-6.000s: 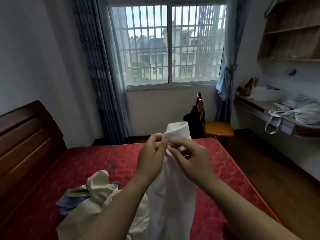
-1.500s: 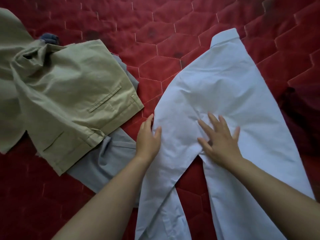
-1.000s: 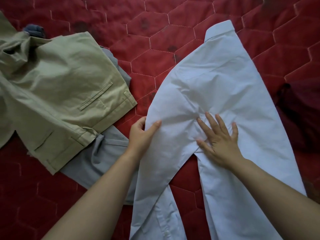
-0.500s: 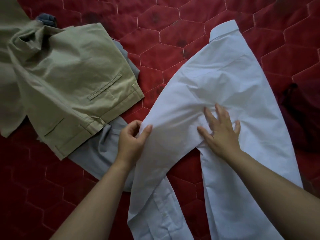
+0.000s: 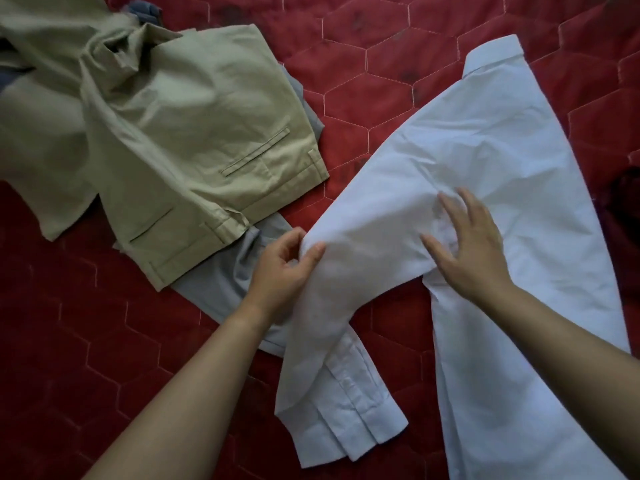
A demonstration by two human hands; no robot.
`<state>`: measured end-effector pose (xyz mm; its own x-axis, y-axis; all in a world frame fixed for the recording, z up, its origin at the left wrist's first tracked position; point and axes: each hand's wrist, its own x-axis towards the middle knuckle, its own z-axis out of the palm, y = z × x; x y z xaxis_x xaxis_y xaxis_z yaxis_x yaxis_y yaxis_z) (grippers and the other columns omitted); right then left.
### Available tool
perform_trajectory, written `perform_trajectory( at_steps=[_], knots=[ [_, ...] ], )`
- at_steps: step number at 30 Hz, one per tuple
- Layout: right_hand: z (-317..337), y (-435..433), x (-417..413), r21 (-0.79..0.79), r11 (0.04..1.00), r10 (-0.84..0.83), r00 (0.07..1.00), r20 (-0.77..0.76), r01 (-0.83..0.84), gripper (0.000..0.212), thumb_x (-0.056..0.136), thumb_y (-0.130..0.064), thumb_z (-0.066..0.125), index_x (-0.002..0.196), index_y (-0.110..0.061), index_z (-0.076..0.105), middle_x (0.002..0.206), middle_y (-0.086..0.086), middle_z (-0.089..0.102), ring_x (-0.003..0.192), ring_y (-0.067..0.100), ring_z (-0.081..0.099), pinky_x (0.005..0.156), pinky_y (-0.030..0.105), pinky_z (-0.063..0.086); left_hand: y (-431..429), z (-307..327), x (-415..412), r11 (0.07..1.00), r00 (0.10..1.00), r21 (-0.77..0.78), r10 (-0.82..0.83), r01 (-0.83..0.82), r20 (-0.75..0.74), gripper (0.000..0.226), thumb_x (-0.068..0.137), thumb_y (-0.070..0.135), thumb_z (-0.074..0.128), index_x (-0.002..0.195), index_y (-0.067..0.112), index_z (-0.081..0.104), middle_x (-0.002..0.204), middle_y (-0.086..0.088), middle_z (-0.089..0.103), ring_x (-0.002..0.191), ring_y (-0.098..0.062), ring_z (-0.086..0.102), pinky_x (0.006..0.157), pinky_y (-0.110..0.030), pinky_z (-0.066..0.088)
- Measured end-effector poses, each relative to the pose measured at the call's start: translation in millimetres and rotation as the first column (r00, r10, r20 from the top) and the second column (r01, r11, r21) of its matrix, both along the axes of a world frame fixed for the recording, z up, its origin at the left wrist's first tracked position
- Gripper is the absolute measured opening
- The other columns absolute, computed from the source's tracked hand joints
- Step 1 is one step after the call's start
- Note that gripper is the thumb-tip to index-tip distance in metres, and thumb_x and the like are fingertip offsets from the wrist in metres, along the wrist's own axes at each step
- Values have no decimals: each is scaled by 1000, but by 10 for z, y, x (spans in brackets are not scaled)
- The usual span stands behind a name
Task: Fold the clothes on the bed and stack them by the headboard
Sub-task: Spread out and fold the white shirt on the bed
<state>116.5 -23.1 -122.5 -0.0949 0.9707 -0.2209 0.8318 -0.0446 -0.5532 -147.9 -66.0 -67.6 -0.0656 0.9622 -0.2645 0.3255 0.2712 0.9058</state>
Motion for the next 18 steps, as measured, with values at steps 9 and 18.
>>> perform_trajectory(
  at_steps=[9, 18],
  knots=[
    [-404, -58, -350, -205, 969, 195, 933, 303, -136, 69, 88, -65, 28, 144, -46, -6, 153, -14, -23, 140, 21, -25, 104, 67, -6, -51, -339, -390, 970, 982, -242, -55, 10, -179, 20, 83, 39, 67, 70, 23, 63, 61, 15, 59, 57, 5, 49, 56, -19, 39],
    [-150, -192, -907, 124, 963, 228, 970, 89, -238, 55, 89, -35, 57, 136, -9, 43, 148, 18, 30, 138, 38, 25, 109, 58, 23, -515, -159, -570, 952, 942, -53, 288, -301, -175, 33, 77, 38, 69, 57, 18, 52, 53, 12, 46, 52, -3, 40, 49, -17, 33]
  ],
)
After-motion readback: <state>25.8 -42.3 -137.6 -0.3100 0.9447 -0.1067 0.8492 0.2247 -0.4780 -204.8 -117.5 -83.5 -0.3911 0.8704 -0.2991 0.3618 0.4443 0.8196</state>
